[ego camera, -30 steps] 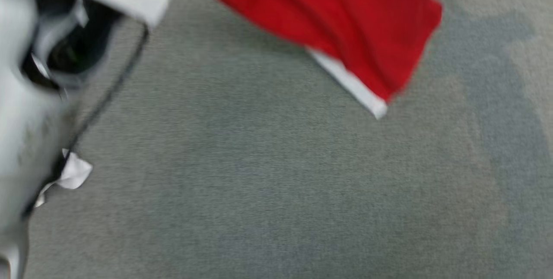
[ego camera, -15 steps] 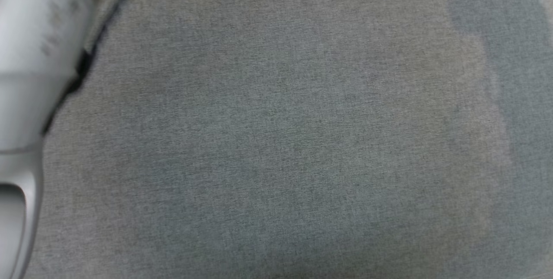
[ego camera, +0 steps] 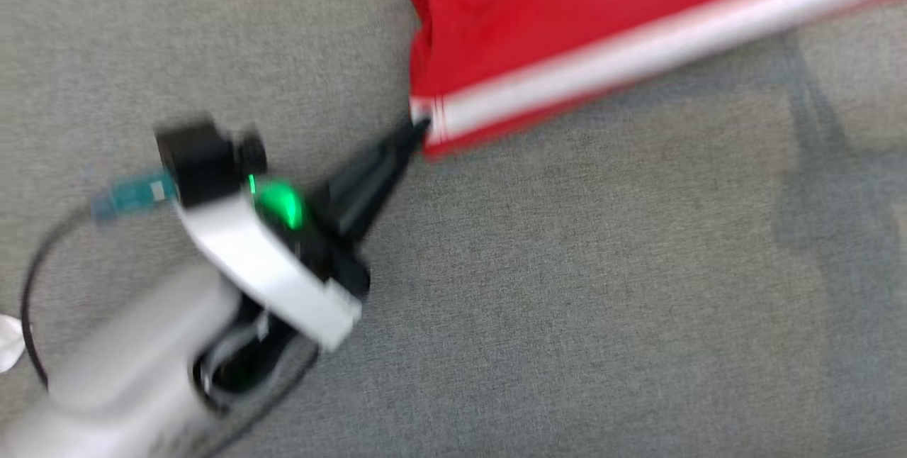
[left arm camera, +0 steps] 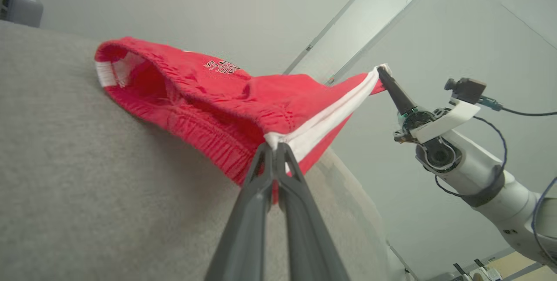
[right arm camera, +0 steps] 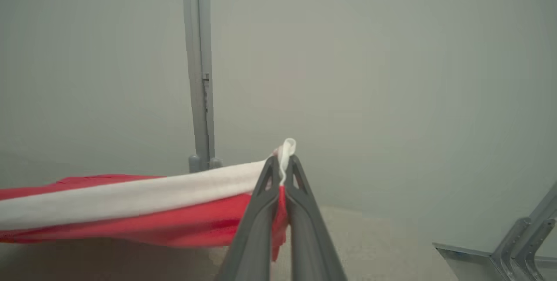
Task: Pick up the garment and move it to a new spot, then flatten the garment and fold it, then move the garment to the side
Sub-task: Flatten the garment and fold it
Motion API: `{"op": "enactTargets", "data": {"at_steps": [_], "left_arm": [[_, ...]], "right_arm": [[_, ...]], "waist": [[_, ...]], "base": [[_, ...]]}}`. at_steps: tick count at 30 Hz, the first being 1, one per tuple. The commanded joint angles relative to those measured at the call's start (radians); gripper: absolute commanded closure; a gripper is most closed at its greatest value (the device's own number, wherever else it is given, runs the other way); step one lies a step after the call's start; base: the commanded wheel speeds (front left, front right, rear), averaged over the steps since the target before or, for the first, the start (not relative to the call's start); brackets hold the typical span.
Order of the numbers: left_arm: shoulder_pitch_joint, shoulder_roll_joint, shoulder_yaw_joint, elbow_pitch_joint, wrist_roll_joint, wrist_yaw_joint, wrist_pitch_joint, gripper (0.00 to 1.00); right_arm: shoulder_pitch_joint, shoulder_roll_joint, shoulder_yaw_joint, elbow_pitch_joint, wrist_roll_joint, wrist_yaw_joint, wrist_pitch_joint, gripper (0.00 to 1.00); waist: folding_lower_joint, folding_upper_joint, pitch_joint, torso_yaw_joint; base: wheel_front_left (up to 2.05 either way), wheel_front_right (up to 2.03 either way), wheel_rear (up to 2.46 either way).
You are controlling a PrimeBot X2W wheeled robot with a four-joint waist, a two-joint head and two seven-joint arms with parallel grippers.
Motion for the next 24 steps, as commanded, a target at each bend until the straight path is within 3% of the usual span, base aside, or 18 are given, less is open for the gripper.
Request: {"op": "enactTargets", "data": {"at_steps": [1, 7, 14, 19, 24], "left_arm": [[0.075, 0.031, -0.008, -0.026, -0.011, -0.002, -0.018, 1.0], [0.314, 0.073, -0.012, -0.151, -0.012, 0.037, -0.048, 1.0], [0.437, 0.12, -0.017, -0.285, 0.012, 0.099, -0.05, 1.0], [0.457, 0.138, -0.02, -0.361, -0.024, 0.129, -0.023, 1.0], [0.388, 0.093, -0.003, -0.339, -0.127, 0.119, 0.057, 1.0]], "right_arm": [[0.125, 0.027, -0.06, -0.043, -0.009, -0.003, -0.001, 1.0], [0.527, 0.15, -0.243, -0.22, -0.05, -0.003, -0.001, 1.0], [0.751, 0.2, -0.308, -0.37, -0.085, -0.003, -0.001, 1.0], [0.798, 0.196, -0.337, -0.408, -0.101, -0.003, 0.032, 1.0], [0.694, 0.159, -0.301, -0.373, -0.071, -0.003, 0.103, 1.0]], "waist": [[0.0, 0.0, -0.05, 0.016], [0.0, 0.0, -0.123, 0.026], [0.0, 0.0, -0.148, 0.031], [0.0, 0.0, -0.147, 0.038], [0.0, 0.0, -0.123, 0.06]], "base": [[0.0, 0.0, 0.0], [0.0, 0.0, 0.0], [0.0, 0.0, 0.0], [0.0, 0.0, 0.0], [0.0, 0.0, 0.0]]}}
